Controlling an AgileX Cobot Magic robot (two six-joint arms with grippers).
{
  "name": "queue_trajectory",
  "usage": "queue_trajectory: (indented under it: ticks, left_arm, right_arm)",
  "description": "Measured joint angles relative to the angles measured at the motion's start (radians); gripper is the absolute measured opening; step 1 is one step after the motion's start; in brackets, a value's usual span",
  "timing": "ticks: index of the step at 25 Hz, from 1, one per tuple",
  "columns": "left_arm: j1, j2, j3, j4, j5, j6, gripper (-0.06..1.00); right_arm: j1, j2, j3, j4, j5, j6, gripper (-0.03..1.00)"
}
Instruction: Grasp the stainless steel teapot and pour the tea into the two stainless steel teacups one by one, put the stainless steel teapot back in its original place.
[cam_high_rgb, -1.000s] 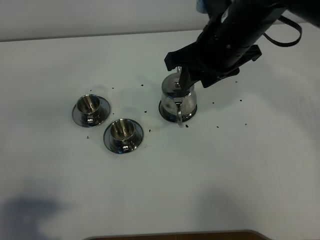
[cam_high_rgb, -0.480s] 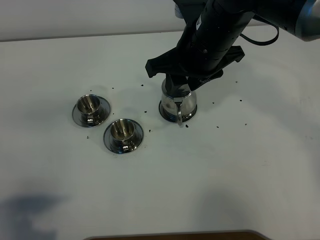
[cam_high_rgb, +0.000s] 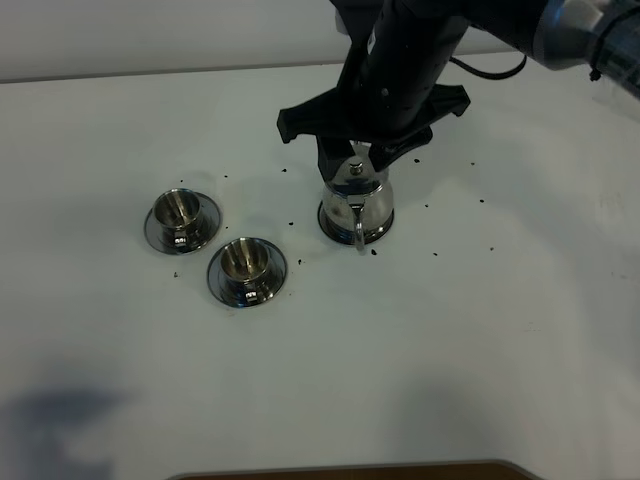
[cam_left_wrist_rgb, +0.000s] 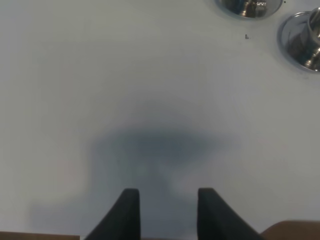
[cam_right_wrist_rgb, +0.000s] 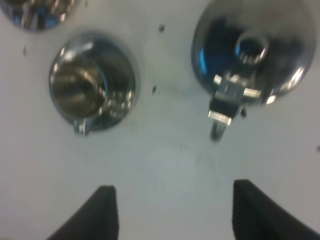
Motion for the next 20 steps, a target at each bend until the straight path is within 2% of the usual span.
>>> queue_trajectory:
  ticks: [4,12,20]
  left_arm:
    - [0.0,0.0,0.0,0.0,0.0,0.0,0.33]
    - [0.0,0.0,0.0,0.005,0.0,0.0,0.33]
    - [0.0,0.0,0.0,0.009,0.0,0.0,0.33]
  right_arm:
    - [0.004,0.004,-0.075,-0.05,0.0,0.057,0.5]
    - [0.008,0.069,-0.083,-0.079,0.007,0.198,0.5]
    - [0.008,0.105,-0.085,-0.034,0.007,0.304,0.5]
